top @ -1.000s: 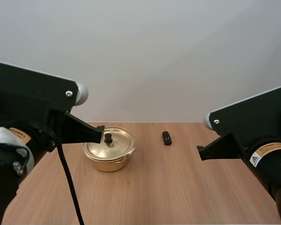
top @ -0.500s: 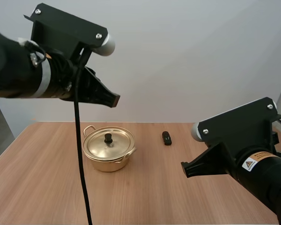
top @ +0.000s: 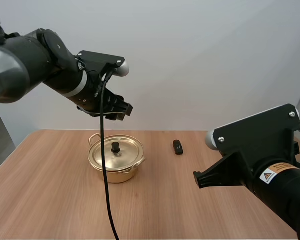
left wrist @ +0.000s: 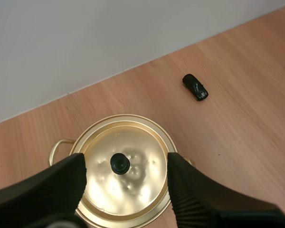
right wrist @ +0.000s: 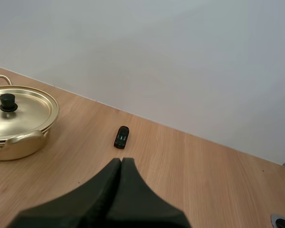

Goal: Open the pot, put the car inside, and close it

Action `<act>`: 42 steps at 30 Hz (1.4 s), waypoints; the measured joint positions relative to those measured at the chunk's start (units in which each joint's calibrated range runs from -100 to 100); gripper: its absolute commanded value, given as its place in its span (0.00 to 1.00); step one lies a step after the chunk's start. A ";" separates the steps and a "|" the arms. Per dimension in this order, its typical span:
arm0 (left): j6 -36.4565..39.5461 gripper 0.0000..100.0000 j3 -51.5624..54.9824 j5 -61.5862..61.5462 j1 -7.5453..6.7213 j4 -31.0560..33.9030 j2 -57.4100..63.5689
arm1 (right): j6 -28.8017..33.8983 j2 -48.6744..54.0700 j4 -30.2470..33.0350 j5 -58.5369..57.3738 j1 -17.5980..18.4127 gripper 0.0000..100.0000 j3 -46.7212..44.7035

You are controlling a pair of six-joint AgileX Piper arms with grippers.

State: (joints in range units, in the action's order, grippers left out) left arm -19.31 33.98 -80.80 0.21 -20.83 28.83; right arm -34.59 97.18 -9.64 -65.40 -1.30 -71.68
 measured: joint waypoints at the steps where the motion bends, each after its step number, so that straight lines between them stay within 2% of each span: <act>1: 0.00 0.89 -0.33 -0.38 0.00 0.00 -1.62 | 0.00 0.00 0.00 0.00 0.00 0.00 0.00; 6: 0.00 0.89 -1.08 -1.24 0.00 0.10 -11.64 | 0.00 0.00 0.00 0.00 0.00 0.00 0.00; 13: -0.22 0.89 -1.08 3.62 0.00 0.29 -24.13 | 0.00 0.00 0.00 0.00 0.00 0.00 0.00; 20: -0.44 0.88 -1.08 8.23 0.00 0.69 -27.56 | 0.00 0.00 0.00 0.00 0.00 0.00 0.00; 22: -0.44 0.86 -1.08 8.68 0.00 0.94 -27.56 | 0.00 0.00 0.00 0.00 0.00 0.00 0.00; 26: -0.44 0.73 -1.08 11.21 0.00 2.50 -27.56 | 0.00 0.00 0.00 0.00 -0.09 0.00 0.00; 33: -0.44 0.70 -1.08 12.50 0.00 3.52 -29.82 | 0.00 0.30 0.00 0.00 -0.09 0.00 0.00; 34: -0.44 0.66 -1.08 12.50 0.00 3.52 -30.00 | 0.00 0.41 0.00 0.00 -0.09 0.00 0.00; 35: -0.44 0.56 -1.08 12.72 0.00 3.52 -30.09 | 0.00 0.47 0.00 0.00 -0.09 0.00 0.00; 37: -0.57 0.29 -1.08 13.63 0.00 3.52 -30.09 | 0.00 0.47 0.00 0.00 -0.09 0.00 0.00; 38: -1.00 0.10 -1.08 13.84 0.00 3.52 -30.09 | 0.00 0.47 0.00 0.00 -0.09 0.00 0.00; 39: -1.36 0.00 -1.08 13.84 0.00 3.52 -30.09 | 0.00 0.47 0.00 0.00 -0.09 0.00 0.00; 42: -3.45 0.00 -1.08 12.50 0.00 3.08 -29.72 | 0.00 0.47 0.00 0.00 -0.09 0.00 0.00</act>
State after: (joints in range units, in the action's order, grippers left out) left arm -22.75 32.91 -68.30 0.21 -17.76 -0.89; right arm -34.59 97.65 -9.64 -65.40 -1.39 -71.68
